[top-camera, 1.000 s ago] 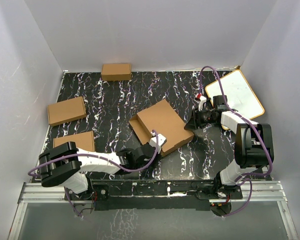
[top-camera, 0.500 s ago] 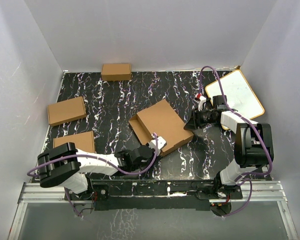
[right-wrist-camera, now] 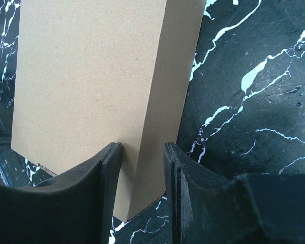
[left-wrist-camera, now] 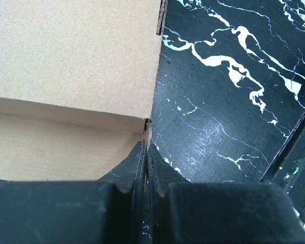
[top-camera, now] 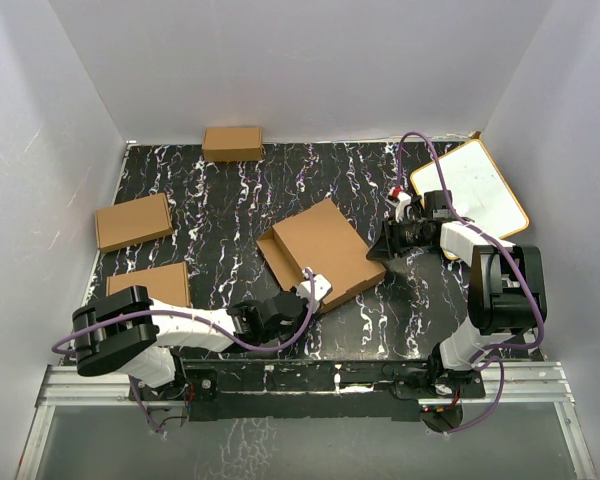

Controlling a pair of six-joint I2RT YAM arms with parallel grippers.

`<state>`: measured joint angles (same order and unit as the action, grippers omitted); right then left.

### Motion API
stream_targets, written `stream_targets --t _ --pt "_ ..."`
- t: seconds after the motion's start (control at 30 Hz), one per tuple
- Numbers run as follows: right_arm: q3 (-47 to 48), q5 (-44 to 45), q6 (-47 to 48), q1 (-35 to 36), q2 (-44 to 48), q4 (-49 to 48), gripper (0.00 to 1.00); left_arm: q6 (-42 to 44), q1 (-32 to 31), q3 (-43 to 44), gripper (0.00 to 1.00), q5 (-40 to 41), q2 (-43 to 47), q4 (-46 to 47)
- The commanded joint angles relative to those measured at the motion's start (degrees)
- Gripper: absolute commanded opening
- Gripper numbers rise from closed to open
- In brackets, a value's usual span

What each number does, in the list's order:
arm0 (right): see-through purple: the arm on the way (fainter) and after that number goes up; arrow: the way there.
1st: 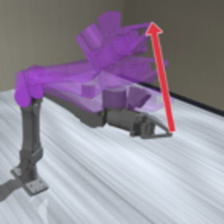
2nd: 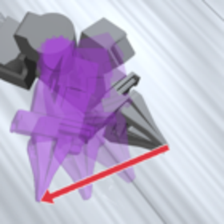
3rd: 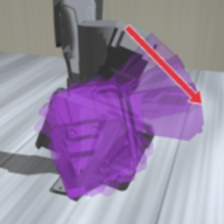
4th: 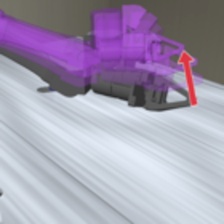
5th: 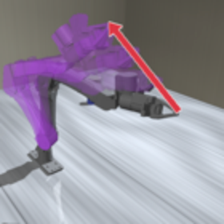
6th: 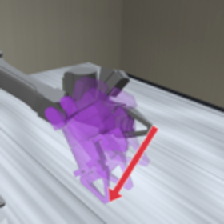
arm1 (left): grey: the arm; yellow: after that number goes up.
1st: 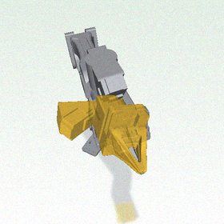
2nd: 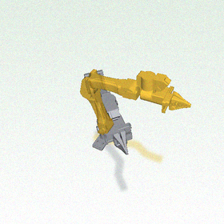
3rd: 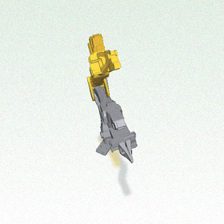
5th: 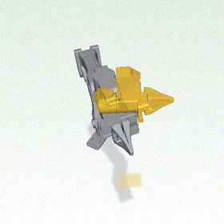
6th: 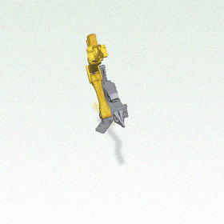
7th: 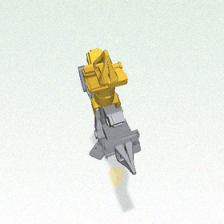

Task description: Fold the paper box

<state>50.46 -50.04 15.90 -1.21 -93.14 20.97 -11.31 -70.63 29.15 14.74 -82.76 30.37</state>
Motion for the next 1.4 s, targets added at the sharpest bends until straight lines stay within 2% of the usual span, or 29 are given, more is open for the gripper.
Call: stream_targets --t 0.0,0.57,0.93,1.37 --pt "-1.15 8.91 2.99 0.77 -2.99 1.67 0.42 0.0 -0.38 0.65 0.0 1.91 3.33 0.06" --pt "-1.06 9.0 3.0 0.77 -3.13 1.68 0.42 0.15 -0.81 -0.13 0.0 3.56 3.82 0.99" --pt "-1.06 9.08 2.97 0.77 -3.1 1.78 0.42 -2.64 -0.97 2.74 0.0 6.87 3.09 -3.97" --pt "-1.0 9.08 3.08 0.77 -3.2 1.77 0.42 -2.08 -0.99 4.71 0.0 7.56 2.52 -5.03"
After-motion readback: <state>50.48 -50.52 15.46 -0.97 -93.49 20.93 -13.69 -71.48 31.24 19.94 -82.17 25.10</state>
